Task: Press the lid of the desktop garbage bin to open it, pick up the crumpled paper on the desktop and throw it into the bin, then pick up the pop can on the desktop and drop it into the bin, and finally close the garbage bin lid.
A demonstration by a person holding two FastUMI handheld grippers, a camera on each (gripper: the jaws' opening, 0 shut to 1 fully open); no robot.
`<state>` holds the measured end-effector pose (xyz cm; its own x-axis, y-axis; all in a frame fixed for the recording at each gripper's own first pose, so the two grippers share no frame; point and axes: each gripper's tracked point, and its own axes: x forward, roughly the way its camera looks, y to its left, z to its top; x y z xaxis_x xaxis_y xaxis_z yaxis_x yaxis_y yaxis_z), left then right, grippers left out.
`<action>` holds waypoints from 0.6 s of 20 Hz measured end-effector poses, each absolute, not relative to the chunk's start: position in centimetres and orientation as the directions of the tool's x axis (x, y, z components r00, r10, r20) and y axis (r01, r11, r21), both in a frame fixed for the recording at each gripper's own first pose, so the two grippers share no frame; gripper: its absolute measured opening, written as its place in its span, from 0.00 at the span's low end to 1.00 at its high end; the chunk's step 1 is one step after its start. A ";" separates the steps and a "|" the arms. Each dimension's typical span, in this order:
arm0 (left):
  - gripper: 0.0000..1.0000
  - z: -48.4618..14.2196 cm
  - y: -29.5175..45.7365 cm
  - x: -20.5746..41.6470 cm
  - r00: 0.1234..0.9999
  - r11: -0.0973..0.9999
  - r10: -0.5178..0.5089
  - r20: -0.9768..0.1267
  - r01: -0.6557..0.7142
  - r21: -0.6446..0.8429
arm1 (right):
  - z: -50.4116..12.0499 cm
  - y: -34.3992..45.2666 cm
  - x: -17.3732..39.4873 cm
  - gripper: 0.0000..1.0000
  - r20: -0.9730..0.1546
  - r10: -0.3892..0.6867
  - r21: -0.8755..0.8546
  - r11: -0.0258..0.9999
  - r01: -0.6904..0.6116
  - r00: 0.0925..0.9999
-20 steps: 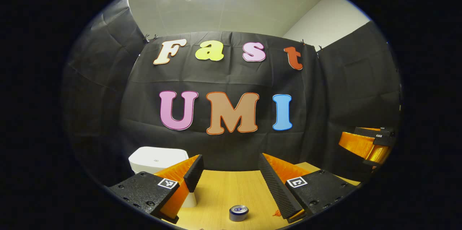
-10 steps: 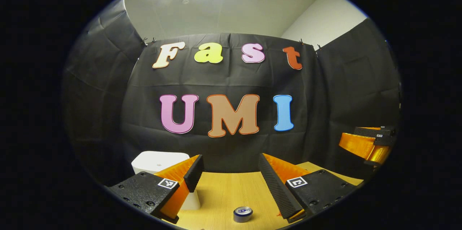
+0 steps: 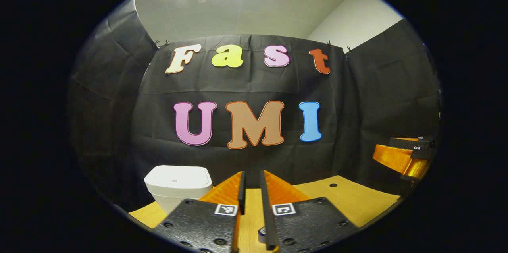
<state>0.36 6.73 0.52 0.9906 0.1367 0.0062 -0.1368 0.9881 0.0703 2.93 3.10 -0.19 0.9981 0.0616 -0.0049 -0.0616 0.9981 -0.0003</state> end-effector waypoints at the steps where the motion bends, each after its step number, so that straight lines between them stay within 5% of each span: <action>1: 0.07 0.3 6.9 0.5 0.990 0.988 0.138 -0.005 -0.138 0.063 | -0.2 3.1 2.9 0.96 -0.006 0.061 -0.001 0.998 -0.061 0.998; 2: 0.00 -0.1 7.3 0.4 0.989 0.987 0.149 -0.017 -0.147 0.057 | -0.2 3.1 3.0 0.96 -0.006 0.061 -0.001 0.998 -0.061 0.998; 6: 0.00 -1.5 7.3 1.1 0.994 0.998 0.059 -0.095 -0.056 0.034 | -0.3 3.6 2.8 0.96 -0.006 0.068 -0.004 0.998 -0.068 0.998; 12: 0.00 -1.3 17.9 4.0 0.955 0.959 0.260 -0.144 -0.238 0.154 | -1.0 4.3 2.5 0.96 -0.020 0.066 -0.008 0.998 -0.066 0.998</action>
<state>3.95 17.87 -1.25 0.9548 0.2600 -0.1438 -0.2380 0.9590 0.1536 2.50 4.25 -0.97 0.9976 0.0655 -0.0203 -0.0657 0.9978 -0.0080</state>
